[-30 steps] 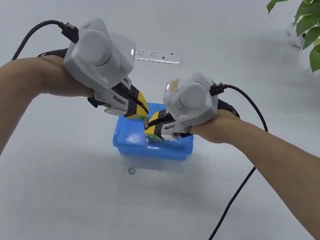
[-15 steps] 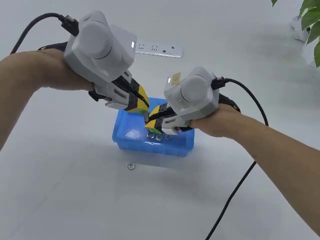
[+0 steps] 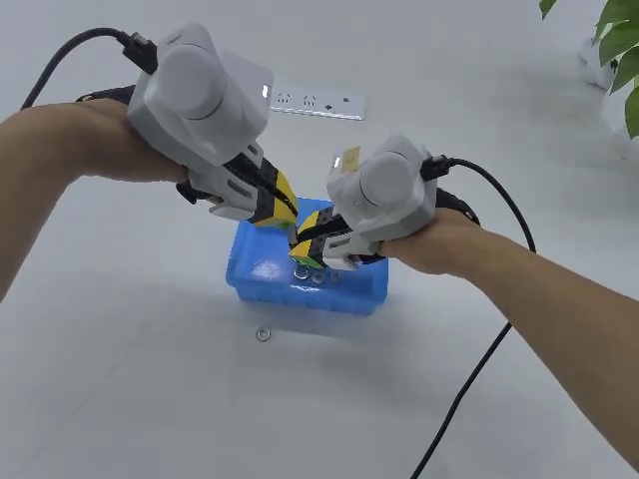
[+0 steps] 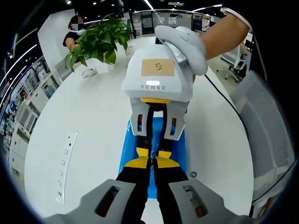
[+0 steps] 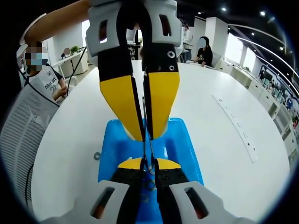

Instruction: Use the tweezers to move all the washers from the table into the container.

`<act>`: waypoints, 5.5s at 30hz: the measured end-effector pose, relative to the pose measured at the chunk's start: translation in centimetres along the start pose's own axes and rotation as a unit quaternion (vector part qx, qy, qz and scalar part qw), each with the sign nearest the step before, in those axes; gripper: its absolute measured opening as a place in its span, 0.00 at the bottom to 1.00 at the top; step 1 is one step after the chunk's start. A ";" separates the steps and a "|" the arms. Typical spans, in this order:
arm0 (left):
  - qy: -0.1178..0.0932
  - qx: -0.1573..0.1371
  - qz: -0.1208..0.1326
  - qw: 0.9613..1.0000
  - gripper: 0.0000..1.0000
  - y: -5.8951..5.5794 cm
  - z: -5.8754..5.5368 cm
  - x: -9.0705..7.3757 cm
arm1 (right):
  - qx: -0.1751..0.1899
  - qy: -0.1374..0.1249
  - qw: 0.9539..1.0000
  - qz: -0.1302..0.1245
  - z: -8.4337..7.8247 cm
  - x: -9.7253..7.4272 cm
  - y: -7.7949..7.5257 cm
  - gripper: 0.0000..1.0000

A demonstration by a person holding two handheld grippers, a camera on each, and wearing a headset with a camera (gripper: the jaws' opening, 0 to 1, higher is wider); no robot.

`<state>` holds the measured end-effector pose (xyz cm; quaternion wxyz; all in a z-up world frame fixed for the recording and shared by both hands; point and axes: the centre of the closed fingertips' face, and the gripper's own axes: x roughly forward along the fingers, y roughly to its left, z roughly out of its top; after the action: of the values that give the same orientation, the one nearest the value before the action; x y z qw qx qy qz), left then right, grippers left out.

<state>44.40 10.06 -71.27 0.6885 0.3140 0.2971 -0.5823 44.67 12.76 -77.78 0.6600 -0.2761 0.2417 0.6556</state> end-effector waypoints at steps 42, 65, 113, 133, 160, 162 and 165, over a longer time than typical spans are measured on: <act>0.003 0.009 0.012 1.000 0.06 -5.0 2.1 -4.9 | -0.025 -0.016 0.999 -0.014 4.2 -2.8 4.4 0.11; 0.012 0.000 0.002 1.000 0.06 -7.9 1.2 -4.9 | -0.024 -0.020 1.000 0.003 4.1 -1.7 7.5 0.12; 0.025 -0.019 -0.038 0.999 0.06 -9.8 -1.9 -1.6 | 0.000 -0.012 0.999 0.033 1.2 0.9 9.9 0.14; 0.019 -0.017 -0.036 0.999 0.06 -9.4 -1.7 -1.4 | -0.006 -0.011 0.999 0.029 0.9 1.3 9.7 0.14; 0.015 -0.022 -0.040 0.999 0.06 -9.4 -1.7 -1.2 | -0.007 -0.010 0.999 0.034 0.6 1.7 9.9 0.09; 0.015 -0.021 -0.040 0.999 0.06 -9.5 -1.7 -1.2 | -0.003 -0.011 0.999 0.034 0.6 1.7 9.9 0.09; 0.016 -0.021 -0.040 0.999 0.06 -9.5 -1.7 -1.2 | -0.004 -0.010 0.999 0.034 0.6 1.7 10.0 0.08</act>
<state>34.79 10.92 -72.19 0.6660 0.2965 0.3328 -0.5981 34.74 14.31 -78.95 0.6384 -0.2636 0.2418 0.6815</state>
